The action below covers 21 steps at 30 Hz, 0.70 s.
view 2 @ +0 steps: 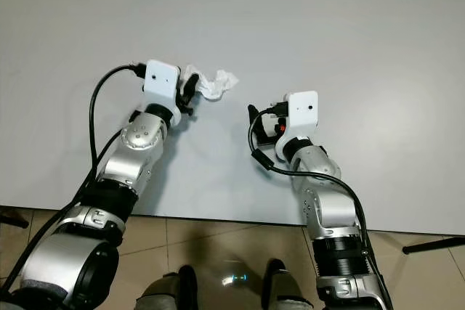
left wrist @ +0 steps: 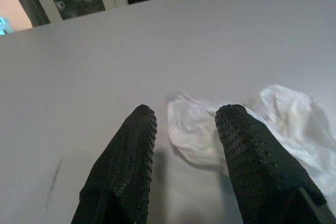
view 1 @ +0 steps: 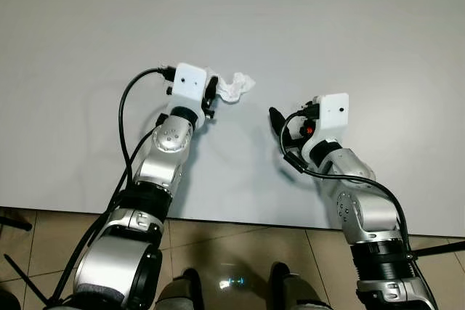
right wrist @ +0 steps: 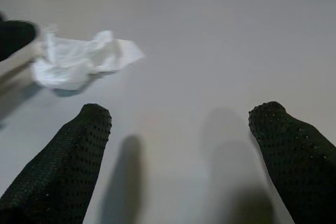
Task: Picking trash to rubbish bin
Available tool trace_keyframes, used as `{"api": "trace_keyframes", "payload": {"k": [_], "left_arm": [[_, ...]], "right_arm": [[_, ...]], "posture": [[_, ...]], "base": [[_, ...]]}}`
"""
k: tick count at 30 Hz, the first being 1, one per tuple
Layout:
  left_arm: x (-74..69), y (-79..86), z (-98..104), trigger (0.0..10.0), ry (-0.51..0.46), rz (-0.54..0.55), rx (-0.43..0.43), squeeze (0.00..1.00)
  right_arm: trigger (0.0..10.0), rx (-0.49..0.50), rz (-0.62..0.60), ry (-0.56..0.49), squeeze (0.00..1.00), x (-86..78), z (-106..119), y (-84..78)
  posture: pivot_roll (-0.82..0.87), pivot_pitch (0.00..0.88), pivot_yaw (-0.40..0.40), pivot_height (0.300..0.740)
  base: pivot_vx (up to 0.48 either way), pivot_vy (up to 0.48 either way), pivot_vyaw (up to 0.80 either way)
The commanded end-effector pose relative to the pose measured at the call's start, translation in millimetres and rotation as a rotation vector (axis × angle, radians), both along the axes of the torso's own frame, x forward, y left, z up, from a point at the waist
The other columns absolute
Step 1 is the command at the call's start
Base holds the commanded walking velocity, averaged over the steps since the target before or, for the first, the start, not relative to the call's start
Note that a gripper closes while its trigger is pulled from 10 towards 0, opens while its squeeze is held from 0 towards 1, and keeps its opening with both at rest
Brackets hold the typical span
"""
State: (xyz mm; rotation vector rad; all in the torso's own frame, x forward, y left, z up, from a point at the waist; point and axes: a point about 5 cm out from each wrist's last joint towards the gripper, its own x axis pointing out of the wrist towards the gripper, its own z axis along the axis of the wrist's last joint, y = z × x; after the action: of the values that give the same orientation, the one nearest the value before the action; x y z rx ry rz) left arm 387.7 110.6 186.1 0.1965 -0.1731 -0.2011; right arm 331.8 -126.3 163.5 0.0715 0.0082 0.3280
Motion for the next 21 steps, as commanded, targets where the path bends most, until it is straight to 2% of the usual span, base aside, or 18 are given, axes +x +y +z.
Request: {"api": "trace_keyframes", "payload": {"k": [1, 4, 9, 10, 14, 21], "left_arm": [[0.5, 1.1, -3.4, 10.0, 0.014, -0.006, -0.001, 0.0], [1.3, 1.0, -2.1, 10.0, 0.007, -0.015, -0.002, 0.0], [1.9, -2.7, -6.7, 10.0, 0.021, -0.058, -0.022, 0.0], [2.3, -4.1, -10.2, 10.0, 0.051, -0.078, -0.068, 0.0], [3.6, -5.0, -10.8, 10.0, 0.074, -0.101, -0.122, 0.0], [11.6, -3.8, 11.7, 10.0, 0.011, -0.094, -0.132, 0.0]], "right_arm": [[10.0, 0.012, 0.041, -0.014, 0.0, -1.9, 6.0, 1.5], [10.0, 0.035, 0.084, -0.016, 0.0, -3.5, 8.9, 0.2], [10.0, 0.041, 0.078, -0.017, 0.0, -3.2, 11.6, -6.0], [10.0, 0.043, 0.077, -0.019, 0.0, -3.2, 12.6, -7.1], [10.0, 0.044, 0.079, -0.023, 0.0, -3.8, 14.6, -7.2], [10.0, 0.063, 0.074, -0.025, 0.0, -6.3, 14.8, -5.3]], "posture": [[-0.08, 0.316, 0.033, 0.74], [-0.08, 0.316, 0.033, 0.74], [-0.08, 0.32, 0.037, 0.74], [-0.09, 0.321, 0.038, 0.74], [-0.09, 0.324, 0.04, 0.74], [-0.09, 0.33, 0.041, 0.74]], "base": [[0.0, 0.0, 0.0], [0.0, 0.0, 0.0], [0.0, 0.0, 0.0], [0.0, 0.0, 0.0], [0.0, 0.0, 0.0], [0.0, 0.0, 0.0]]}}
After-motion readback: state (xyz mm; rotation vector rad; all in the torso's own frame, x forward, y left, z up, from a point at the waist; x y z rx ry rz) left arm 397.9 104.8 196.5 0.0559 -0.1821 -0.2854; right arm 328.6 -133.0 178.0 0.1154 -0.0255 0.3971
